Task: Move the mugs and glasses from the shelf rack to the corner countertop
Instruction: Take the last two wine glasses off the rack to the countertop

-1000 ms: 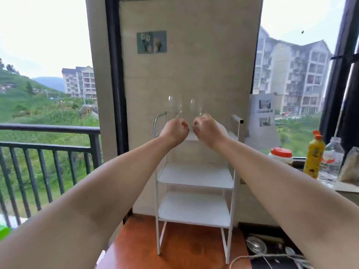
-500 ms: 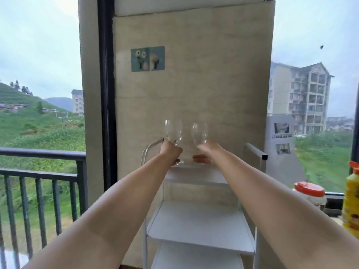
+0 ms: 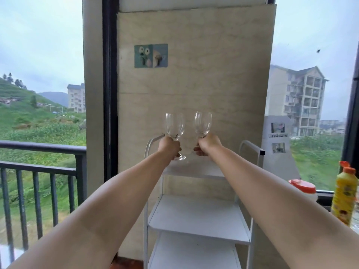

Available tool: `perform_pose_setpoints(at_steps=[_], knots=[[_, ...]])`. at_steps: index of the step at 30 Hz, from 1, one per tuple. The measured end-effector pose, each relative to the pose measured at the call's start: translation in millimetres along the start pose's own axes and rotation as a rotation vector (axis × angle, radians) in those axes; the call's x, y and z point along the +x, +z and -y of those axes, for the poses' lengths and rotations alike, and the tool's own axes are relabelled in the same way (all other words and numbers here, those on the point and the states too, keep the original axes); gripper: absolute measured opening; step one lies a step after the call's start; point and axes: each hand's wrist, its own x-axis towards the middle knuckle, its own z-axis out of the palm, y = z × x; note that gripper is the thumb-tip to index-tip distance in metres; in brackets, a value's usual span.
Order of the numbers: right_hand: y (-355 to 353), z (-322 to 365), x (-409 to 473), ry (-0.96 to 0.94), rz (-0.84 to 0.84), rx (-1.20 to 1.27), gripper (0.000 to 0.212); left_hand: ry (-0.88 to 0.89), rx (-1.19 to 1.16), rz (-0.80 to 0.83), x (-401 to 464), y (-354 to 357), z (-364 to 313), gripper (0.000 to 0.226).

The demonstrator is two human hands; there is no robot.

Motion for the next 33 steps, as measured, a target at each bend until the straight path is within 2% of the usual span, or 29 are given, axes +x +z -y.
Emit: perform_pose_setpoints(at_steps=[5, 8, 12, 20, 25, 33], knots=[[-9, 19, -41, -0.019, -0.034, -0.007, 0.018, 0.058, 0.012, -0.011, -36, -13, -9, 0.011], [-13, 18, -71, -0.069, -0.094, -0.036, 0.026, 0.081, 0.009, -0.006, -66, -23, -13, 0.024], [-20, 9, -119, -0.094, -0.17, -0.086, 0.023, 0.095, -0.015, 0.072, -121, -33, -8, 0.026], [-55, -37, -221, 0.025, -0.313, -0.232, 0.027, 0.052, -0.015, 0.265, -217, -10, 24, 0.031], [-90, -71, -272, 0.156, -0.362, -0.217, 0.029, -0.028, -0.05, 0.407, -272, 26, 50, 0.03], [-161, -133, -383, 0.35, -0.479, -0.097, 0.015, -0.073, 0.069, 0.588, -372, 94, 84, 0.038]])
